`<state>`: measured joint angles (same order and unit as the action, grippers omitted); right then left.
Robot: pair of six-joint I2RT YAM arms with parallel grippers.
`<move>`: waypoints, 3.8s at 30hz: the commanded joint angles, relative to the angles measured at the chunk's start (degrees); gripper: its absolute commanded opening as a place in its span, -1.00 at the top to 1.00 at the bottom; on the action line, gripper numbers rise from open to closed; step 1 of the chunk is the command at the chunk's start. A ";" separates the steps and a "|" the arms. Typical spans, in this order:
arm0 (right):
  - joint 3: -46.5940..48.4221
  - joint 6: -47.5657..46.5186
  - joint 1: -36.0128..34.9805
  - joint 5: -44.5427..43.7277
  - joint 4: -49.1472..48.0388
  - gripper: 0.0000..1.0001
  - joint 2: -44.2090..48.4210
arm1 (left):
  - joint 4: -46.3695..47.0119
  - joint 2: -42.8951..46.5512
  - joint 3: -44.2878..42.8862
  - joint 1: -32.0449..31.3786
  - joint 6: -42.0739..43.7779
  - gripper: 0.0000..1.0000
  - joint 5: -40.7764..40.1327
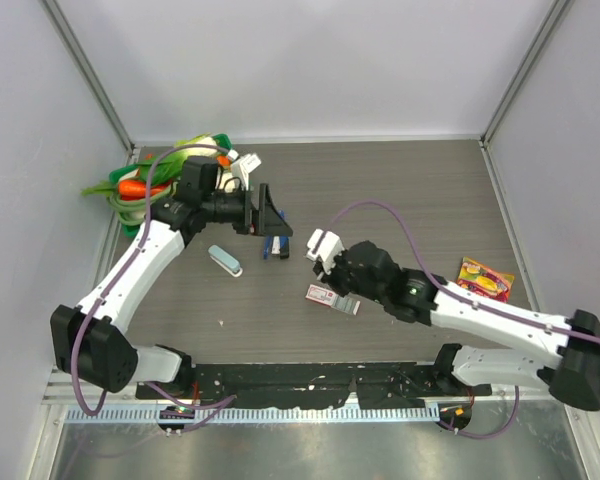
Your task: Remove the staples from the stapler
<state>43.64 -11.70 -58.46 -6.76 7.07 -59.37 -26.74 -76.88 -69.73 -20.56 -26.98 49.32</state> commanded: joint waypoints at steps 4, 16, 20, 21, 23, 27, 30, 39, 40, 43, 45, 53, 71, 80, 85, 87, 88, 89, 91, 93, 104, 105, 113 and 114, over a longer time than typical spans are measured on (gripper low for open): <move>14.18 7.66 6.32 -1.86 24.88 0.90 -17.77 | -16.94 2.09 1.00 0.08 17.65 -0.63 -14.78; 18.15 9.95 6.69 -2.38 34.94 0.91 -25.70 | -18.70 5.16 4.87 0.08 21.36 -0.61 -17.33; 15.61 9.77 6.69 -0.62 34.86 0.91 -25.88 | -19.05 5.16 4.96 -0.01 21.10 -0.61 -16.98; 15.25 9.77 6.69 0.16 34.42 0.91 -25.88 | -19.05 5.25 4.87 -0.01 21.09 -0.60 -16.89; 14.38 9.77 6.69 0.96 33.80 0.91 -26.32 | -19.05 5.51 5.05 -0.18 21.01 -0.61 -17.06; 13.58 9.33 6.69 1.58 33.10 0.90 -28.07 | -19.05 5.86 4.96 -0.71 21.01 -0.60 -17.50; 14.02 8.98 6.69 2.37 33.27 0.91 -29.48 | -19.14 6.04 4.87 -1.06 20.92 -0.59 -18.03; 14.63 8.36 6.78 2.81 33.80 0.90 -31.59 | -19.05 6.83 5.22 -1.42 21.09 -0.59 -18.47; 14.63 8.36 6.69 2.81 33.80 0.90 -31.68 | -19.05 7.01 5.31 -1.33 21.09 -0.59 -18.56; 14.81 8.36 6.60 2.99 33.71 0.90 -32.21 | -19.05 7.10 5.31 -1.42 21.09 -0.59 -18.38; 14.90 8.36 6.60 2.99 33.80 0.88 -32.73 | -18.96 7.18 5.40 -1.42 21.18 -0.59 -18.47; 15.42 8.01 6.69 3.34 33.62 0.85 -34.75 | -18.52 7.97 6.10 -1.42 21.53 -0.59 -18.47; 16.04 7.66 6.69 2.20 33.01 0.55 -34.32 | -18.08 8.33 6.63 -1.42 21.62 -0.59 -18.29; 16.22 8.10 6.60 0.79 31.60 0.23 -31.51 | -17.99 8.50 6.80 -1.50 21.71 -0.59 -18.38; 16.48 8.36 6.69 1.14 31.51 0.17 -31.59 | -17.99 8.85 6.89 -1.50 21.71 -0.60 -18.38; 16.57 8.36 6.69 1.31 31.51 0.16 -31.51 | -17.99 8.94 6.89 -1.59 21.80 -0.60 -18.29; 16.65 8.45 6.60 1.49 31.51 0.15 -31.50 | -17.99 9.03 7.07 -1.59 21.97 -0.59 -18.21; 16.74 8.45 6.69 1.58 31.43 0.15 -31.50 | -17.99 9.03 7.07 -1.50 21.97 -0.60 -18.21; 17.18 8.54 6.69 1.93 31.25 0.15 -30.72 | -17.99 9.03 6.98 -1.59 21.97 -0.60 -18.29; 17.44 8.80 6.69 2.28 31.07 0.15 -30.10 | -17.99 9.03 6.89 -1.50 21.97 -0.60 -18.38; 15.34 11.61 8.62 -1.75 29.94 0.26 -26.68 | -17.99 9.12 7.07 -1.59 22.06 -0.60 -18.47; 15.08 13.10 9.14 -2.11 29.58 0.31 -26.06 | -17.91 9.21 7.07 -1.59 22.06 -0.60 -18.47; 13.58 22.33 13.89 -5.19 29.40 0.99 -22.89 | -17.82 8.86 7.16 -1.59 22.24 -0.59 -18.38; 13.23 23.30 13.98 -5.28 29.58 0.99 -23.07 | -17.82 8.68 7.16 -1.59 22.24 -0.59 -18.30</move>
<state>57.45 5.52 -45.17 -9.80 37.43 -83.64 -45.87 -69.23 -62.57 -21.91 -5.50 30.85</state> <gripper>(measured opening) 0.023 0.798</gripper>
